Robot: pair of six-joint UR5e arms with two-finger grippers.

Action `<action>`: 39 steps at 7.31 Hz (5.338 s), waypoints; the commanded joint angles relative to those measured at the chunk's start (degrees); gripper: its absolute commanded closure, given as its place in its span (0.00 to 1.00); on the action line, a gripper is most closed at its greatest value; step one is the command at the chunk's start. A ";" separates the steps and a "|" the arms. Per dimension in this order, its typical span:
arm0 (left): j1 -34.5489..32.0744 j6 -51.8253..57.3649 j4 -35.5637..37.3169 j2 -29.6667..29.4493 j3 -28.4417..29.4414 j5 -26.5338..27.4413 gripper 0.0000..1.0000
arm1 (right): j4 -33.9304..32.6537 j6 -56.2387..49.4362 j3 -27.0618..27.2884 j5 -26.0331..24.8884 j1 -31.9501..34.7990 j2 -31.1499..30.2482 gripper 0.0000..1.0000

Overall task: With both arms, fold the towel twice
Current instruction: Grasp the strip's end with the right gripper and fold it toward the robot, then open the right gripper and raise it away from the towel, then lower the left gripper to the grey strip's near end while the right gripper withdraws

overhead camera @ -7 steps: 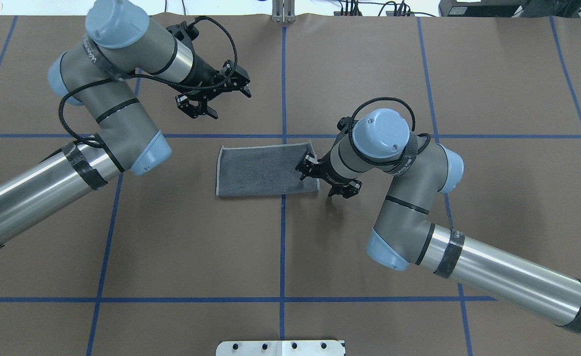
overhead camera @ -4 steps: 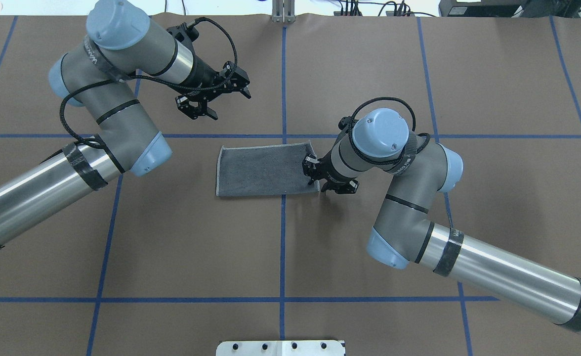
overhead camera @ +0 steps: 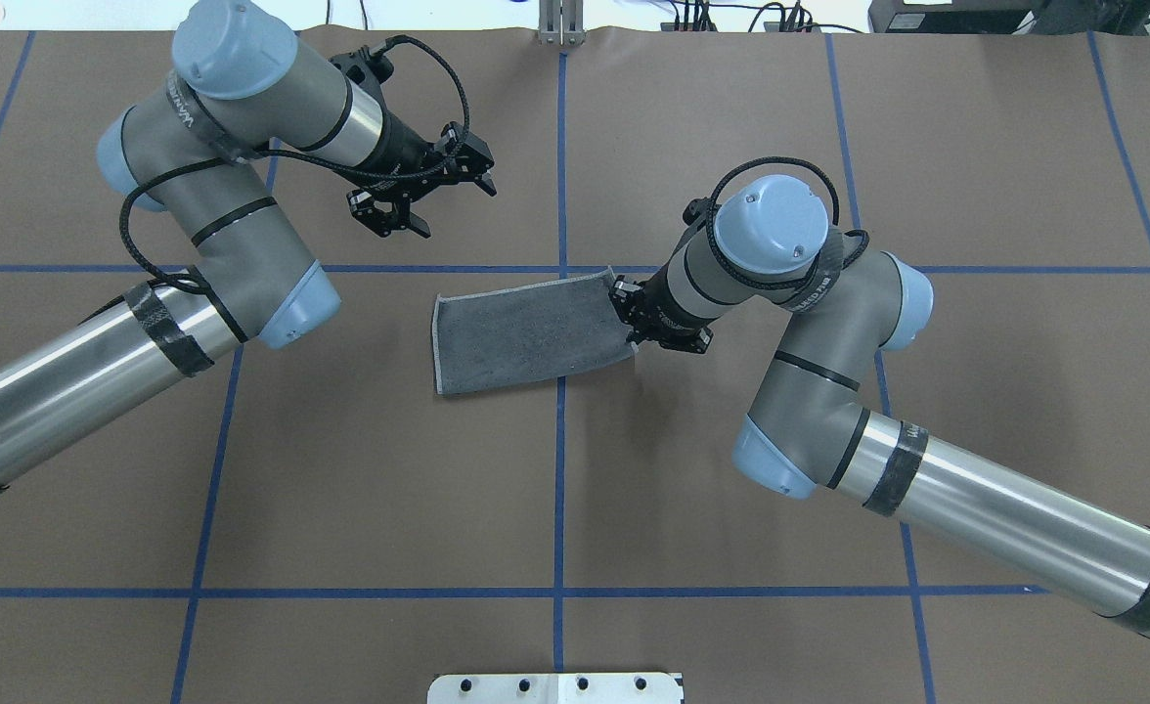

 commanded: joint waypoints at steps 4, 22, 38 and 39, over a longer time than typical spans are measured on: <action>0.18 0.00 0.00 -0.04 0.09 0.18 0.00 | 0.13 -0.44 0.61 9.46 6.67 -3.55 1.00; 19.51 -17.29 20.79 14.19 -32.92 14.94 0.00 | -0.48 -20.86 4.51 24.96 21.52 -10.07 0.00; 35.33 -19.77 24.35 10.60 -26.71 29.71 1.00 | 0.05 -28.92 1.23 24.52 24.35 -12.26 0.00; 35.25 -19.95 24.35 10.42 -27.50 29.71 1.00 | 0.05 -29.00 1.14 24.52 24.35 -12.26 0.00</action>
